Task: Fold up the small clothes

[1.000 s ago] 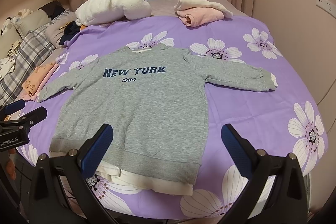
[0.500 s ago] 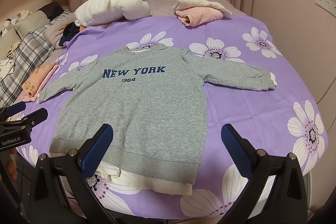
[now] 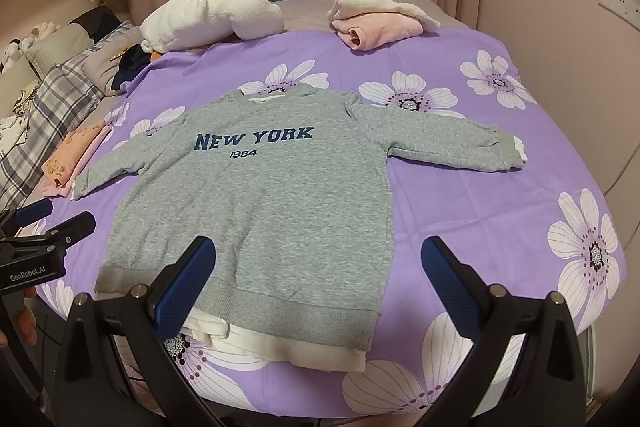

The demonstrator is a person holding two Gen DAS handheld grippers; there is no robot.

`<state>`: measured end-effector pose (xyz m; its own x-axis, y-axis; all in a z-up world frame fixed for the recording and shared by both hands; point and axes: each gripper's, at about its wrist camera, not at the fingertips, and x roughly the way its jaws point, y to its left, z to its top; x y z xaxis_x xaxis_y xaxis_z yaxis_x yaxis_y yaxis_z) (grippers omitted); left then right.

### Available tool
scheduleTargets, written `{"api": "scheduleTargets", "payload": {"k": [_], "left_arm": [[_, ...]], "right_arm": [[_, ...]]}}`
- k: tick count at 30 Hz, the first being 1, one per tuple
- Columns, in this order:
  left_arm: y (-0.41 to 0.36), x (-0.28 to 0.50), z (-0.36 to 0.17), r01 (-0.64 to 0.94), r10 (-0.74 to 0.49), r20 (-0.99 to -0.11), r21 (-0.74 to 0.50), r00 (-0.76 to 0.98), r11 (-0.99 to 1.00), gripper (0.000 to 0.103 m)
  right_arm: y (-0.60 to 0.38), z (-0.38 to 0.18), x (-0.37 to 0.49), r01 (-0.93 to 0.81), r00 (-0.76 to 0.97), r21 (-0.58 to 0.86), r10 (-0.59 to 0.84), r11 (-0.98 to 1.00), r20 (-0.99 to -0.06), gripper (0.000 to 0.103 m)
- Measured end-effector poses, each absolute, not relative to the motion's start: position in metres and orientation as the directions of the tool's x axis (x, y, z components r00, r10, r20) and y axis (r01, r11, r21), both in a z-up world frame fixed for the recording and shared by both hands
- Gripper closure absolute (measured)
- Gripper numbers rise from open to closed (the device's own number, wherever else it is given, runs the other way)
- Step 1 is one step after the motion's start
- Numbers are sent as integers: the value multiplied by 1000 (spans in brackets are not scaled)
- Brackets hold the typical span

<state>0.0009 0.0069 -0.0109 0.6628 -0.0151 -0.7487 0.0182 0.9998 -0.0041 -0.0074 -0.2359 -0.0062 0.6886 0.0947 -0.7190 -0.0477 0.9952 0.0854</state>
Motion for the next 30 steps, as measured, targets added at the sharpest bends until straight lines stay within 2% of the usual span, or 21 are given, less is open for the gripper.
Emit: {"api": "scheduleTargets", "payload": {"k": [16,21,24,26,30], "left_arm": [[5,6,-14,17,-12,-755,-1,656,1000,1],[7,15,-20,13,-48,-768,-52,639,999,1],[8,23,-27,13,-87,-772,-102,629,995,1],[9,32,-34,26,-133,-780,-148,612,989,1],[14,44,-46,33,-232,-777,-263,585,964,1]], "right_arm": [[-239,-4,-5,-38,680,123,115,992,-724,0],[-249,-12,1,-17,681,123,102,992,-725,0],[-265,-23,8,-24,667,227,185,973,-722,0],[-285,-35,15,-16,648,351,277,936,-709,0],[-336,-67,27,148,601,560,375,815,-706,0]]}}
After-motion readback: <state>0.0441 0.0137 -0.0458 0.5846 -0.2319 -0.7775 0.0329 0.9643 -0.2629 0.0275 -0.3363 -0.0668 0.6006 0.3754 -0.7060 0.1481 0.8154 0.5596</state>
